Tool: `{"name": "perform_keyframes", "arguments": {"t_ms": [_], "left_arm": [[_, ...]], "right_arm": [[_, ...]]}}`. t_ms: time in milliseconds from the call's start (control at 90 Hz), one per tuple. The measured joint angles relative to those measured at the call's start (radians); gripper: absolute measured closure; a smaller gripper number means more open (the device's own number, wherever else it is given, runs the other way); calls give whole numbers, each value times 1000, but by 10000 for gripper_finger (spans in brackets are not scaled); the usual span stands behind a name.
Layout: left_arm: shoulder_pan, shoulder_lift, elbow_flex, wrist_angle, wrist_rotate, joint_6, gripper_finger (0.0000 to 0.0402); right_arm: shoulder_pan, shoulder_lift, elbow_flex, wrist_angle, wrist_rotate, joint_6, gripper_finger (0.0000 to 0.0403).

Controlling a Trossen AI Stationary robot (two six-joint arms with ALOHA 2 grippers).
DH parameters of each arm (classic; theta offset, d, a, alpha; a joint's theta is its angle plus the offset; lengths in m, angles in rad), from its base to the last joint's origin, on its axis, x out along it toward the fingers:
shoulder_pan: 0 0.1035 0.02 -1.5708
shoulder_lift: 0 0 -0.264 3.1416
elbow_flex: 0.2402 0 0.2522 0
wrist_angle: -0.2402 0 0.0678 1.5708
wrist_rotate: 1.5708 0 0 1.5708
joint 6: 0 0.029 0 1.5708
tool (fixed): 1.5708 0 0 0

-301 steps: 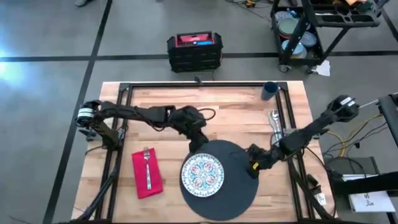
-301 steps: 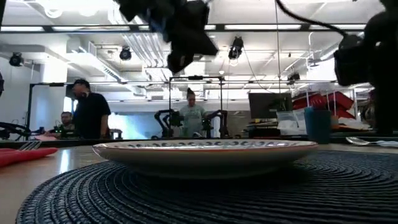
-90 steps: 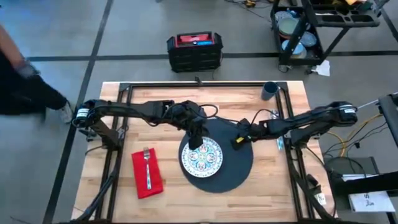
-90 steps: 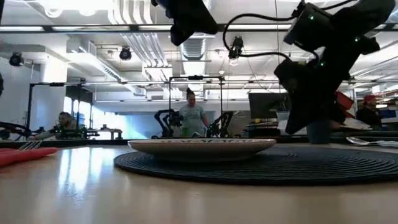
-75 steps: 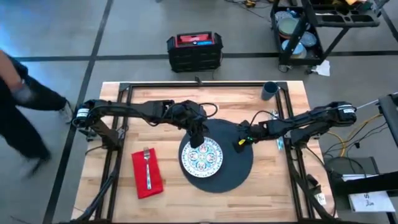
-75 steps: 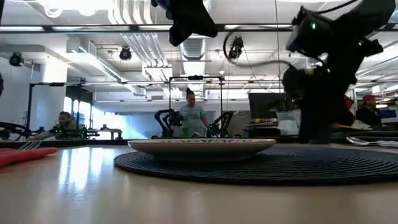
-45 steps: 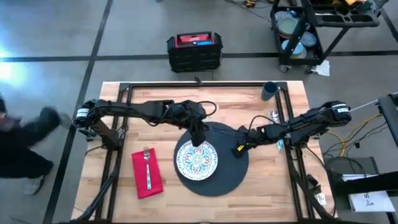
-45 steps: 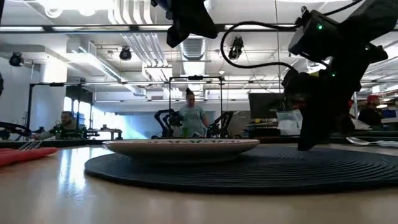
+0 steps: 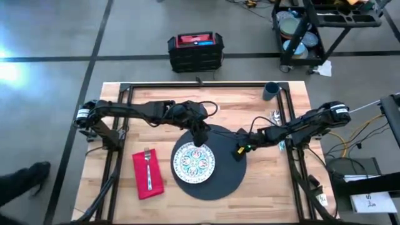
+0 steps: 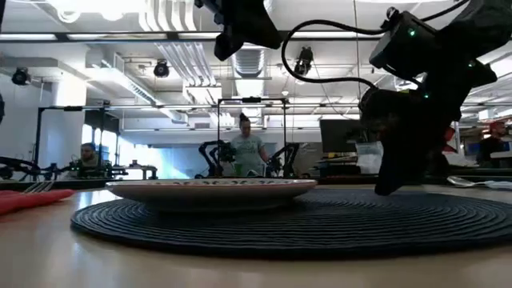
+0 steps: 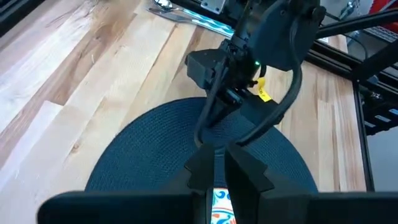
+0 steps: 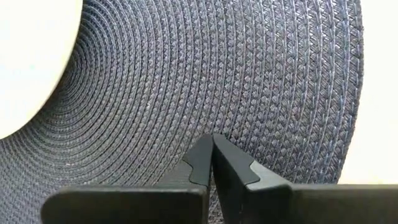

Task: Set table place
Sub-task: Put the blue knife on the black placemat

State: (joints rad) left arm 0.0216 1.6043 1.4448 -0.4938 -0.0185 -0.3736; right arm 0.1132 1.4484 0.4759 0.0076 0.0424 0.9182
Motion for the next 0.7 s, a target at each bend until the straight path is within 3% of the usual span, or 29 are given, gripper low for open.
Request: {"name": "perform_keyframes", "arguments": {"t_ms": [444,567,700], "left_arm": [[0,0,0,0,0,10,379],[0,0,0,1,0,51,379],[2,0,0,27,-4,161,379]], "right_arm": [[16,-203,93,-58,9,-53,403],[3,-276,190,-206,62,-123,403],[-19,-317,340,-450,220,-186,403]]}}
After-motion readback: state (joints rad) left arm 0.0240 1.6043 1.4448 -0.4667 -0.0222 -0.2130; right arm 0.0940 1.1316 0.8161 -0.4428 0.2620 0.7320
